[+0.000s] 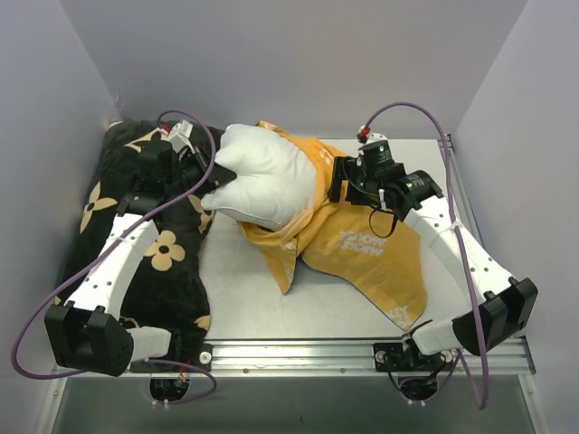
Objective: Remove the pillowcase from the pillow
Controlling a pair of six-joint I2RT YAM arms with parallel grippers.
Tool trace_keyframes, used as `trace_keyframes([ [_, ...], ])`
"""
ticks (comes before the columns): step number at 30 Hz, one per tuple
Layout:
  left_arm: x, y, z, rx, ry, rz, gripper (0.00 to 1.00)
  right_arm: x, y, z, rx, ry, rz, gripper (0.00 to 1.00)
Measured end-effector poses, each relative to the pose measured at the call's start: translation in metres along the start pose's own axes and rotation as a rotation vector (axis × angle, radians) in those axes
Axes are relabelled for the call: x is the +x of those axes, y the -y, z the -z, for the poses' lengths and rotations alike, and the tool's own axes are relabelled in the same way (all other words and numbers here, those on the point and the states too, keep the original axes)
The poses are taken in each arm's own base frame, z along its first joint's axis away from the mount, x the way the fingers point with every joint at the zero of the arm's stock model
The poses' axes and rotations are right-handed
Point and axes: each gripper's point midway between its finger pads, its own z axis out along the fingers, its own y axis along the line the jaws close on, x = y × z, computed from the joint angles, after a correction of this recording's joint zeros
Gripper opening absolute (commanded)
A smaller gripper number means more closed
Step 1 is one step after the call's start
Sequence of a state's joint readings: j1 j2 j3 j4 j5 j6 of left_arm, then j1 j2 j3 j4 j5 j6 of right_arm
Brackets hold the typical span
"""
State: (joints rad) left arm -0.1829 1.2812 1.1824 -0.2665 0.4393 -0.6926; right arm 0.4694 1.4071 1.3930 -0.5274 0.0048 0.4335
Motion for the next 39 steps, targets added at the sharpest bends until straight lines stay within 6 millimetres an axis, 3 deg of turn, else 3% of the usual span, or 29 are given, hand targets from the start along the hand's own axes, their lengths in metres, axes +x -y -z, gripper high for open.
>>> trace_keyframes([
  [3,0.008,-0.003,0.003,-0.007,-0.012,-0.023,0.0,-0.015,-0.006,0.016,-0.009,0.03,0.025,0.84],
  [5,0.021,-0.006,0.006,-0.013,-0.028,-0.032,0.0,-0.042,-0.009,0.027,-0.011,0.074,0.024,0.84],
  [9,0.078,-0.01,0.009,-0.023,-0.113,-0.064,0.0,-0.104,-0.027,0.035,-0.037,0.192,0.042,0.84],
  [11,0.123,-0.016,0.012,-0.02,-0.183,-0.074,0.0,-0.119,-0.035,0.023,-0.041,0.194,0.076,0.84],
  [14,0.188,-0.036,0.019,-0.042,-0.288,-0.053,0.0,-0.122,-0.046,-0.008,-0.06,0.136,0.146,0.85],
  [16,0.224,-0.053,0.025,-0.069,-0.343,-0.03,0.0,-0.114,-0.05,-0.035,-0.064,0.067,0.198,0.86],
  [19,0.255,-0.072,0.031,-0.098,-0.353,0.018,0.0,-0.087,-0.054,-0.072,-0.072,-0.056,0.278,0.89],
  [23,0.272,-0.08,0.031,-0.104,-0.323,0.071,0.0,-0.043,-0.064,-0.101,-0.093,-0.216,0.388,0.91],
  [28,0.276,-0.08,0.023,-0.106,-0.296,0.118,0.0,-0.013,-0.086,-0.1,-0.149,-0.299,0.464,0.93],
  [31,0.278,-0.079,0.02,-0.106,-0.294,0.133,0.0,-0.016,-0.11,-0.091,-0.218,-0.279,0.475,0.95],
  [35,0.28,-0.076,0.017,-0.1,-0.292,0.137,0.0,-0.034,-0.139,-0.081,-0.311,-0.213,0.461,0.99],
  [39,0.281,-0.075,0.017,-0.101,-0.288,0.135,0.0,-0.043,-0.151,-0.089,-0.333,-0.179,0.457,1.0],
])
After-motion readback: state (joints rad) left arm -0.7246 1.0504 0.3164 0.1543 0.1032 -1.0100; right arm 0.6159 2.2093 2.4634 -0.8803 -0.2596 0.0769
